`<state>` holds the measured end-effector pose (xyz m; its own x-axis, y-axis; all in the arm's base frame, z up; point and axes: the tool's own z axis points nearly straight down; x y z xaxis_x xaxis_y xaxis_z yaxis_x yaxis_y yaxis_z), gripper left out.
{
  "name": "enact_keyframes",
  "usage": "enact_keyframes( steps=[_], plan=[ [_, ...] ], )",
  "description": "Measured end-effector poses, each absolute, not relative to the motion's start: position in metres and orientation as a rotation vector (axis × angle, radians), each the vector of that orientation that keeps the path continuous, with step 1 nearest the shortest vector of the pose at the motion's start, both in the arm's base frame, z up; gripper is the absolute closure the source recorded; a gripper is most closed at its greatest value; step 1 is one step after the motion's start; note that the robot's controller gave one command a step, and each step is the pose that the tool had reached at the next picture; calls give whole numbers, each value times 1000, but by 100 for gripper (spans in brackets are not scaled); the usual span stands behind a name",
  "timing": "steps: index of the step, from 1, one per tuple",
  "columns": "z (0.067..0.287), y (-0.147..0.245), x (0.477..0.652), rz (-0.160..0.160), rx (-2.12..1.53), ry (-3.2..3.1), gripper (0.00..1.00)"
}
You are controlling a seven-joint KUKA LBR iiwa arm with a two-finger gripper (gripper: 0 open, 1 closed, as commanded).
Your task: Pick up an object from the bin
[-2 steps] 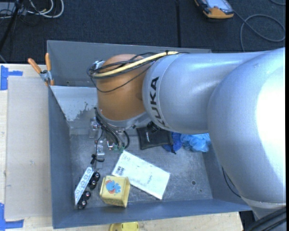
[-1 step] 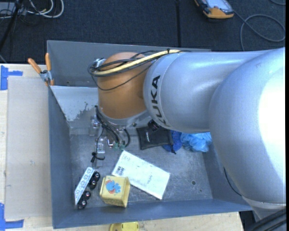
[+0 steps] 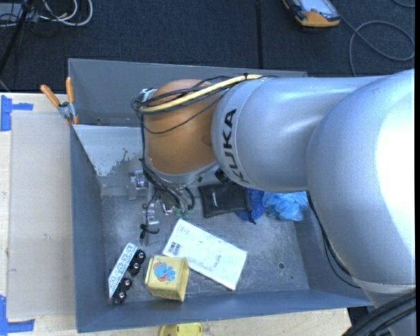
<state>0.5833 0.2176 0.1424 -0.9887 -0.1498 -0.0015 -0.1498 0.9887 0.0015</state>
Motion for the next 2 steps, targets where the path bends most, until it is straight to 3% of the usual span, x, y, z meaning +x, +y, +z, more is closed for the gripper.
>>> enact_keyframes(
  steps=[1, 2],
  plan=[
    [109, 218, 572, -2, -568, 3091, 0],
    [86, 230, 527, -1, -156, 3141, 0]
  ],
)
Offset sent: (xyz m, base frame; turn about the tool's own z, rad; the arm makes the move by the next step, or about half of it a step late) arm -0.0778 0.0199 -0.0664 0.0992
